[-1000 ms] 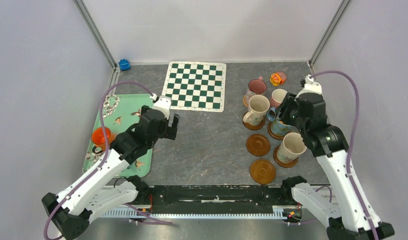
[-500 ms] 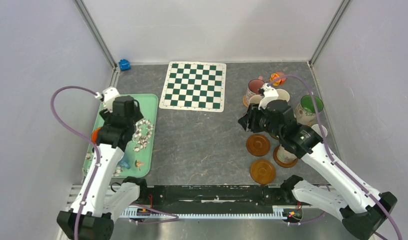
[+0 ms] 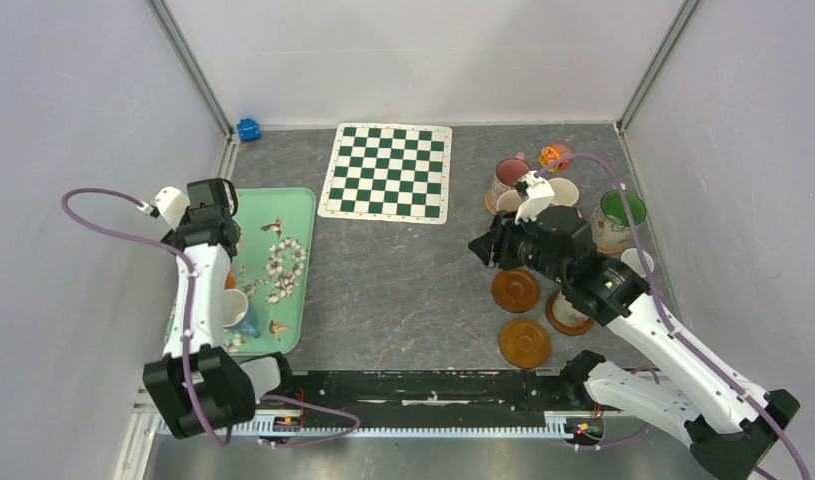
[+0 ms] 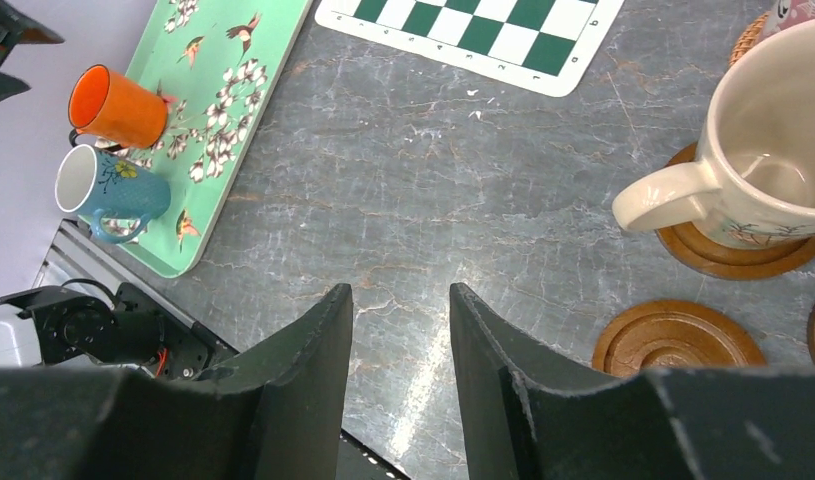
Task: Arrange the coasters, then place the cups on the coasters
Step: Pick up the cup from the tray.
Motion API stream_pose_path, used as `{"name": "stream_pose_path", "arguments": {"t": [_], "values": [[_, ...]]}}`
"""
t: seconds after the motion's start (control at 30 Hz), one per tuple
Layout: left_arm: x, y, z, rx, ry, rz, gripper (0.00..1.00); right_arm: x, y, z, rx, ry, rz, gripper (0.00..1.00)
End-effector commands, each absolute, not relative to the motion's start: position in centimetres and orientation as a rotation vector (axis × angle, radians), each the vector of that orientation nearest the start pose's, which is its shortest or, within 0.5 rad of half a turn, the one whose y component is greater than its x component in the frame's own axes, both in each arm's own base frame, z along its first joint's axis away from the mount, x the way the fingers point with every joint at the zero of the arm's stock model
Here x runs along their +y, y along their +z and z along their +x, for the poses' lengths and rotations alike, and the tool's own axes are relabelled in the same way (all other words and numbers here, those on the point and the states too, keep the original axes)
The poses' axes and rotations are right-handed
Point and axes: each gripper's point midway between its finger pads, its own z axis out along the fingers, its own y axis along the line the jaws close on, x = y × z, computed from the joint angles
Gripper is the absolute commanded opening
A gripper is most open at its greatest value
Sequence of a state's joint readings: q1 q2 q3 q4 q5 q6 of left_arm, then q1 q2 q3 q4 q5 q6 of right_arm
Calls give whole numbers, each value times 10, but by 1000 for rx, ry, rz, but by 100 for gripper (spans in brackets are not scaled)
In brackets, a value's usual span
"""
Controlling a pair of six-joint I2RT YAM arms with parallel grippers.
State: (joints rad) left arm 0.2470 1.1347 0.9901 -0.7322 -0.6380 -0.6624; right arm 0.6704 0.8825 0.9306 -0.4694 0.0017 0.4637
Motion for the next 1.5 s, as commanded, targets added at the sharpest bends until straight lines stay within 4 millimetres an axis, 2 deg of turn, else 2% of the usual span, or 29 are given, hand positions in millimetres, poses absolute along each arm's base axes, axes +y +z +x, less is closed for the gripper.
{"name": "stream_pose_path", "arguments": {"t": [0.0,0.17,0.4,0.8,1.07,1.23,1.47], "values": [[162,188,284,1886,539,-1258,73,213,277,227,1984,792,-227,43],[168,175,297,1899,521,-1285,68,210,282,225,1971,793,-210,43],[170,141,293,1978,534,-1335,66,208,280,224,1981,785,-208,44],[172,103,284,2060,542,-1380,58,203,270,222,2001,756,-210,45],[169,93,281,2094,529,-1377,47,202,266,221,2004,757,-209,45],[171,94,278,2108,557,-1359,33,202,267,221,1996,759,-209,45],[172,94,272,2130,586,-1347,18,201,258,218,2009,764,-203,46]]}}
